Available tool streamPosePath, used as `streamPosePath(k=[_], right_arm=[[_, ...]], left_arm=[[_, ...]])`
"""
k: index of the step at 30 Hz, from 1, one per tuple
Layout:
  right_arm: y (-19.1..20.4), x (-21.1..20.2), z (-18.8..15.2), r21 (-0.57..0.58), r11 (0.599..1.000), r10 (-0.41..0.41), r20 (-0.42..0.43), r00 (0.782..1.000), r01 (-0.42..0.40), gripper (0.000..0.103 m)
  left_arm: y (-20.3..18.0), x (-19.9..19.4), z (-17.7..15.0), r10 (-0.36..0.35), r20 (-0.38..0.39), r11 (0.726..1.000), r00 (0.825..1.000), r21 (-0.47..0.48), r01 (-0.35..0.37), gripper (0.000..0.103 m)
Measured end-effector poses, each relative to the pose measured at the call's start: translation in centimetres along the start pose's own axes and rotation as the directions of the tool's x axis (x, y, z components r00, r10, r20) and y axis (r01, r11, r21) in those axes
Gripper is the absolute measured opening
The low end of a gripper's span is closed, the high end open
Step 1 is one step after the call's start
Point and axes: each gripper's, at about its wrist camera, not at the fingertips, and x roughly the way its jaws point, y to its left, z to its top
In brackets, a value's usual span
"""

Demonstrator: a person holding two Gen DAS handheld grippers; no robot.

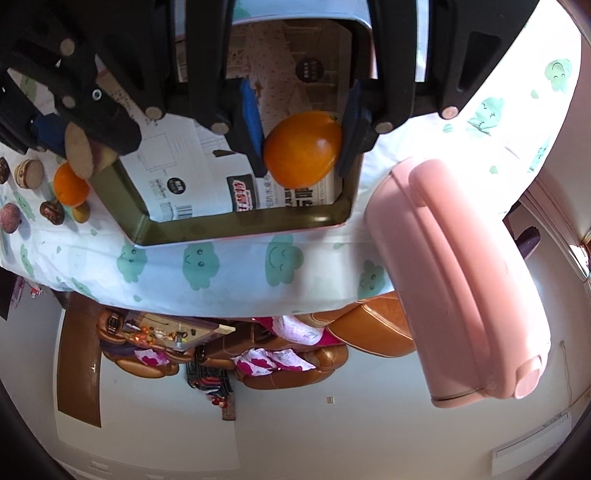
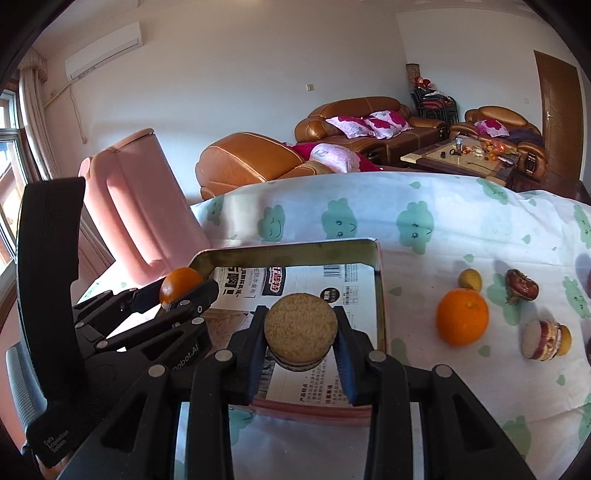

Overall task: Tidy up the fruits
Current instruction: 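Carry the orange and jar into the gold tin and open both tools, then withdraw both tools from the tin back toward the table items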

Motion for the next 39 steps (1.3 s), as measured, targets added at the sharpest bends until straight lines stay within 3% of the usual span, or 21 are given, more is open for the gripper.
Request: streamPosePath(k=[6,17,21,22,24,26,27,33,39], right_arm=[[-0.7,1.1,-0.8,-0.002,1.000,0.004,-0.034,0.999,-0.004,0.036],[-0.4,0.7,-1.1,-0.026,0.999,0.027,-0.013,1.000,-0.027,0.037],[-1.0,0.3,-1.1,0.005,0.998,0.059,0.002,0.998,-0.059,0.044],[-1.2,0.0,-1.1,0.017,0.998,0.065,0.011,0.998,-0.065,0.046],[-1.6,-0.8,-1.0,0.035,0.996,0.079,0.044,0.996,-0.081,0.053],[-2.2,-1.6,-0.9,0.046,0.996,0.070,0.085,0.994,-0.074,0.060],[-2.5,-2.0,-0.9,0.050,0.997,0.051,0.105,0.993,-0.057,0.065],[-4.5,-3.3,-1.0,0.046,0.987,-0.160,0.158,0.974,0.155,0.069],[-7.3,-4.1,-1.3,0.090,0.972,-0.229,0.151,0.962,0.217,0.069]], left_arm=[[-0.3,0.5,-0.2,0.004,-0.014,1.000,1.000,0.010,-0.004,0.039],[-0.2,1.2,-0.5,0.017,-0.034,1.000,0.999,0.007,-0.017,0.039],[0.0,1.1,-0.4,0.015,-0.017,1.000,1.000,-0.009,-0.015,0.042],[-0.1,0.9,-0.4,0.015,-0.005,1.000,1.000,-0.008,-0.015,0.045],[-0.2,0.4,-0.3,0.012,0.022,1.000,1.000,-0.013,-0.012,0.074],[-0.2,-0.3,-0.3,0.015,0.051,0.999,0.999,-0.030,-0.013,0.092],[-0.2,-0.6,-0.3,0.014,0.070,0.999,0.997,-0.039,-0.011,0.096],[-1.2,-2.1,-0.6,-0.021,0.151,0.999,0.988,-0.038,0.027,0.099],[-2.6,-2.6,-1.1,-0.058,0.170,0.997,0.984,-0.032,0.064,0.099]])
